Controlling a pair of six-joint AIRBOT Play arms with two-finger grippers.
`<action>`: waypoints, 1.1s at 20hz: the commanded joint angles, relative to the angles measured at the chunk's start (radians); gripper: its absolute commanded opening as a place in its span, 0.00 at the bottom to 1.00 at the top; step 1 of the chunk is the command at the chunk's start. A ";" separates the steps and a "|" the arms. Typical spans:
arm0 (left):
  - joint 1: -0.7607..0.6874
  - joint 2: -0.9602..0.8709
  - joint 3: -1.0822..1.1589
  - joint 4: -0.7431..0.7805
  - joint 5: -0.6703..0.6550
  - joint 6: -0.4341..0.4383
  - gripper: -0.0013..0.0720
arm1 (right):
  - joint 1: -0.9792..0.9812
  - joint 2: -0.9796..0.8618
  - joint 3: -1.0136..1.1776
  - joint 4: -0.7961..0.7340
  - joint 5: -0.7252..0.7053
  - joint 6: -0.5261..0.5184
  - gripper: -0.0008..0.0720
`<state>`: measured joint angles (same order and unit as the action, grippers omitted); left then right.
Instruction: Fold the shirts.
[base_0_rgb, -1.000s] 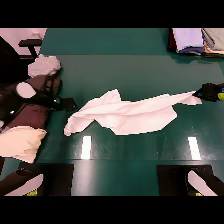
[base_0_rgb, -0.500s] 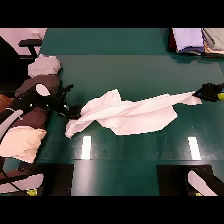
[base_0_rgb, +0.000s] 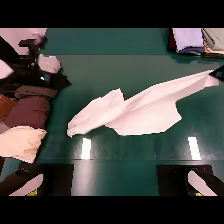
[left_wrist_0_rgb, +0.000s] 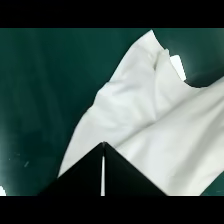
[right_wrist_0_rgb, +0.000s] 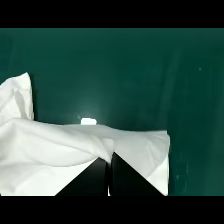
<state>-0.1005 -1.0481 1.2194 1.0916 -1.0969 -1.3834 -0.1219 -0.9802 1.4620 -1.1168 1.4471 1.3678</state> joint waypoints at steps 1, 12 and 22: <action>0.000 0.037 0.030 0.054 -0.019 -0.007 0.07 | 0.000 0.000 0.062 0.000 0.034 0.001 0.03; 0.000 -0.261 -0.215 -0.071 0.084 -0.004 0.07 | 0.000 0.000 -0.174 0.000 0.040 0.001 0.03; 0.000 -0.261 -0.215 -0.136 0.172 0.037 0.31 | 0.000 0.000 -0.204 0.000 0.019 0.001 0.03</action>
<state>-0.1005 -1.3067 1.0054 0.9779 -0.9668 -1.3571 -0.1219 -0.9802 1.2610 -1.1172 1.4704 1.3689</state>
